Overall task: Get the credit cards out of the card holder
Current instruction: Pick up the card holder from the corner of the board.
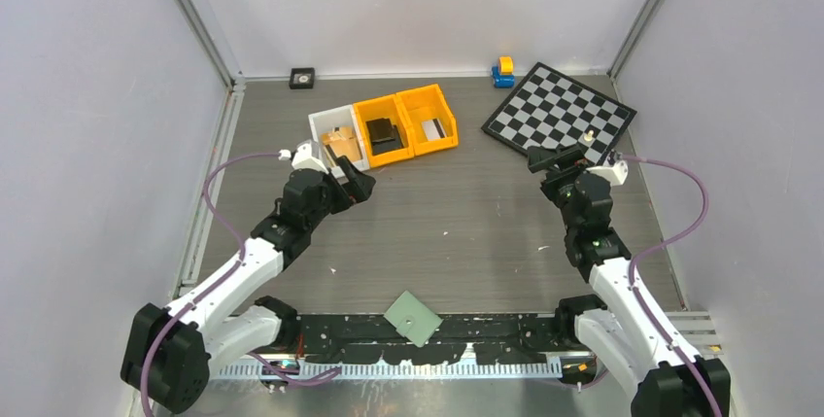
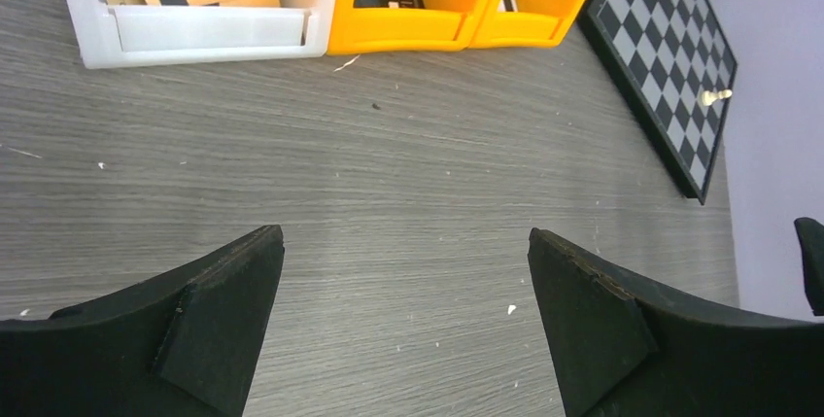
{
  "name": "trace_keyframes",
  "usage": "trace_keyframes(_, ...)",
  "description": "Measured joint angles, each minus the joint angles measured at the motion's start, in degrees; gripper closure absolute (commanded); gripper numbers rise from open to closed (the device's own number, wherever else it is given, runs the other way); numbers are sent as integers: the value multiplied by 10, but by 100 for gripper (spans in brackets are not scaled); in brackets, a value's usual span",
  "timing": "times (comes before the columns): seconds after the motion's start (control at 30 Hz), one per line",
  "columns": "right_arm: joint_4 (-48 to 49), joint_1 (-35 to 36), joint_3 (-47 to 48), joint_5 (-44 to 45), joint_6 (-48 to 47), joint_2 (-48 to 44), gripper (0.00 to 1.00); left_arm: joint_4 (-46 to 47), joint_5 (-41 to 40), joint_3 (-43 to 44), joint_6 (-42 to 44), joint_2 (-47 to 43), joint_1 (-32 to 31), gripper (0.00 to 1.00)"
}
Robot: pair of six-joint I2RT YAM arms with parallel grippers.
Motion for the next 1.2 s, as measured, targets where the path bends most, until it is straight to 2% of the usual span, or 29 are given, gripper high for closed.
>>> trace_keyframes(0.17,4,0,0,-10,-5,17,0,-4,4,5,0,25,0,0)
trace_keyframes(0.33,9,6,23,-84,-40,87,4,-5,14,19,2,48,0,0)
trace_keyframes(0.53,-5,89,93,-148,-105,181,5,-6,17,20,8,50,0,0)
trace_keyframes(0.77,-99,242,167,-151,-188,205,6,-7,16,20,11,31,0,0)
trace_keyframes(0.97,-223,457,196,-90,-245,212,5,-7,17,20,10,21,0,0)
trace_keyframes(1.2,-326,650,227,-9,-249,318,4,-7,16,20,10,21,0,0)
